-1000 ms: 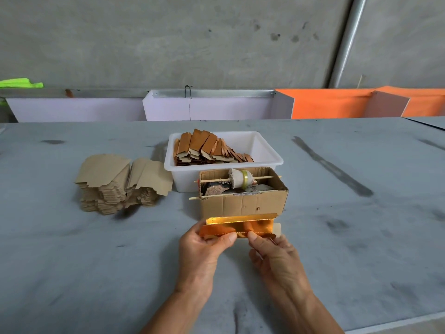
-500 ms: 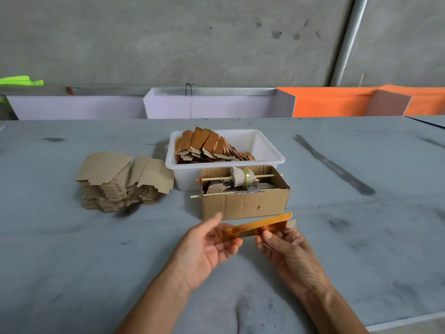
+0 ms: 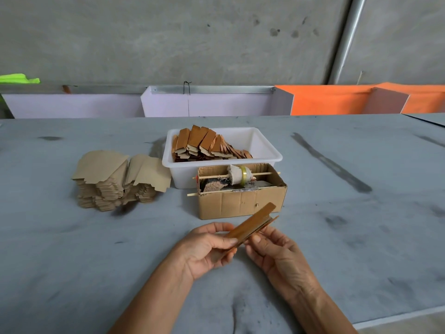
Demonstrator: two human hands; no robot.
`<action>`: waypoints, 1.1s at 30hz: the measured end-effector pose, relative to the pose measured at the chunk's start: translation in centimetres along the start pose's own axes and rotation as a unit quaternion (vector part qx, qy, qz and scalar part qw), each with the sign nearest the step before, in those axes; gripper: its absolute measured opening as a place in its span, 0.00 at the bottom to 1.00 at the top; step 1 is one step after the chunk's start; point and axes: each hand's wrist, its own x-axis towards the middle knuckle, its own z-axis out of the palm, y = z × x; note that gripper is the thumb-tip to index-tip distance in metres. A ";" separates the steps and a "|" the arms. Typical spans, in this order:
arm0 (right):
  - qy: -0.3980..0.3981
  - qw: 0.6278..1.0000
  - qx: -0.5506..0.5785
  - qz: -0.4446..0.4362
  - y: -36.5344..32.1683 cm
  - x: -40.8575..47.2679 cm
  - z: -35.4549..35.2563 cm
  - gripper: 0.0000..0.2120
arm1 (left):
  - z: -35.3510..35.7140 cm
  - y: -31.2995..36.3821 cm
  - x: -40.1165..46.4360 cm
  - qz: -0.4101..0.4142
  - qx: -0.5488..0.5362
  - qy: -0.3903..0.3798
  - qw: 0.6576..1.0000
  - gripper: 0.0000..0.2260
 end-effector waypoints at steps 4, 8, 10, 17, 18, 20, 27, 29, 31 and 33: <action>-0.004 1.000 -0.020 0.024 0.4 -0.3 0.4 0.12 | 0.0 0.0 0.0 0.026 0.030 0.037 0.999 0.13; 0.020 0.998 -0.050 0.012 0.6 -0.3 0.9 0.11 | 0.2 -0.3 -0.4 0.069 0.067 0.061 0.993 0.12; 0.034 0.997 -0.070 0.009 0.6 -0.3 1.2 0.11 | 0.2 -0.4 -0.4 0.095 0.091 0.075 0.988 0.12; 0.089 0.985 -0.150 -0.012 0.9 -0.3 1.8 0.06 | 0.2 -0.4 -0.5 0.138 0.140 0.077 0.977 0.09; 0.102 0.982 -0.159 -0.021 1.0 -0.2 1.8 0.08 | 0.2 -0.4 -0.5 0.135 0.130 0.073 0.980 0.08; 0.121 0.977 -0.170 -0.033 1.0 -0.1 1.8 0.11 | 0.4 -0.7 -0.5 0.135 0.119 0.064 0.982 0.07; 0.129 0.980 -0.154 -0.014 -0.1 -0.4 2.0 0.07 | 0.0 -0.6 -0.3 0.142 0.179 0.086 0.970 0.14; 0.132 0.979 -0.155 -0.012 -0.5 -0.5 1.9 0.06 | -0.4 -0.3 -0.2 0.137 0.198 0.090 0.966 0.14; 0.143 0.980 -0.137 -0.007 -0.5 -0.4 1.9 0.07 | -0.5 -0.1 0.1 0.146 0.166 0.129 0.967 0.14; 0.160 0.982 -0.100 -0.006 -0.4 -0.2 2.2 0.07 | -0.1 -0.3 0.4 0.143 0.055 0.157 0.976 0.14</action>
